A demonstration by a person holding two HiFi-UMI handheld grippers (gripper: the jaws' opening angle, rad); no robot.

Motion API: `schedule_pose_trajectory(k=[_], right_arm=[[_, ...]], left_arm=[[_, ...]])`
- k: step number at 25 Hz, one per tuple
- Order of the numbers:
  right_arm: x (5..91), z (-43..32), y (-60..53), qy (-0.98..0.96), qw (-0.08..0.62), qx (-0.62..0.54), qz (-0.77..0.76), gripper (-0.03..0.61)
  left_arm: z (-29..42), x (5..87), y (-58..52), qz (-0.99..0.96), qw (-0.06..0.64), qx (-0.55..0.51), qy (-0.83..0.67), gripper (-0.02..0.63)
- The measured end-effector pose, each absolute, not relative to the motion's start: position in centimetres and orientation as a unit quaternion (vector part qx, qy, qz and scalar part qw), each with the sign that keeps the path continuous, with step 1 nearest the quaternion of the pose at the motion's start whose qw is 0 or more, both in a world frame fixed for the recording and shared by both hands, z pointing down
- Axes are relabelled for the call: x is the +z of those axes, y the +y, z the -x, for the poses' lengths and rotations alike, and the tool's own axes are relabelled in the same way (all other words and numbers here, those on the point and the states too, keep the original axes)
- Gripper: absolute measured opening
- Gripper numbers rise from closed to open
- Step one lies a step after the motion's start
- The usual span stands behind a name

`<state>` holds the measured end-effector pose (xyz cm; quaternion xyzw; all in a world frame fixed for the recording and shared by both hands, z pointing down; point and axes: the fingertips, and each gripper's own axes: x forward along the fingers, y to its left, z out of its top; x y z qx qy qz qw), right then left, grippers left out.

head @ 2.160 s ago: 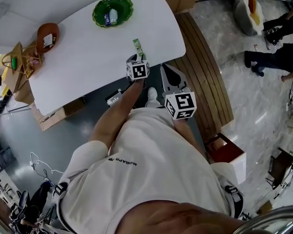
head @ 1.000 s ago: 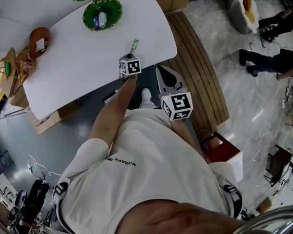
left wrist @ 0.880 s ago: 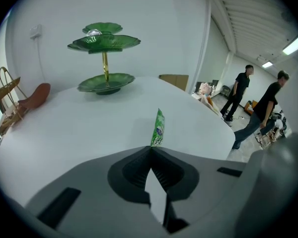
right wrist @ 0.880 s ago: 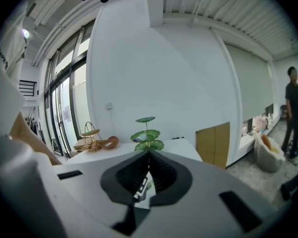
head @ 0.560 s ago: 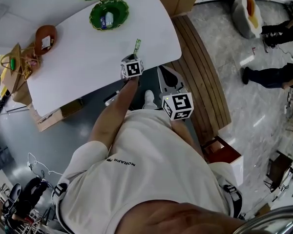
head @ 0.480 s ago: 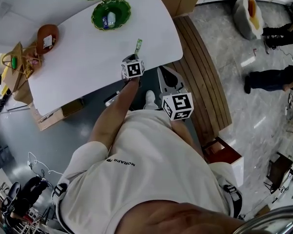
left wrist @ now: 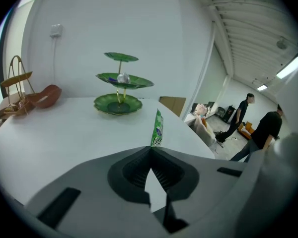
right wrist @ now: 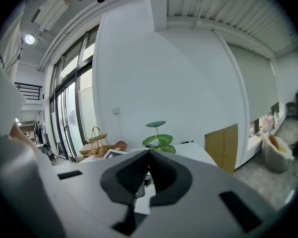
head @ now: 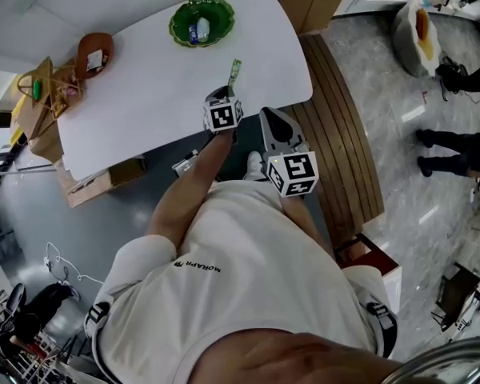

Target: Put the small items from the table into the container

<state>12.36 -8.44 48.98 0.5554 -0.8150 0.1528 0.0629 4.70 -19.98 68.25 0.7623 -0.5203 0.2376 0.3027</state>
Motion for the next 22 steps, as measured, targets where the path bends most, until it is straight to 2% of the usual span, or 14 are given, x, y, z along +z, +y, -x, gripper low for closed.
schedule_pose_trajectory(k=[22], right_arm=[[47.0,-8.1,-5.7,-0.825,0.061,0.133,-0.546,0.005]], left_arm=[[0.5,59.0,-21.0,-0.772,0.290,0.133,-0.550,0.008]])
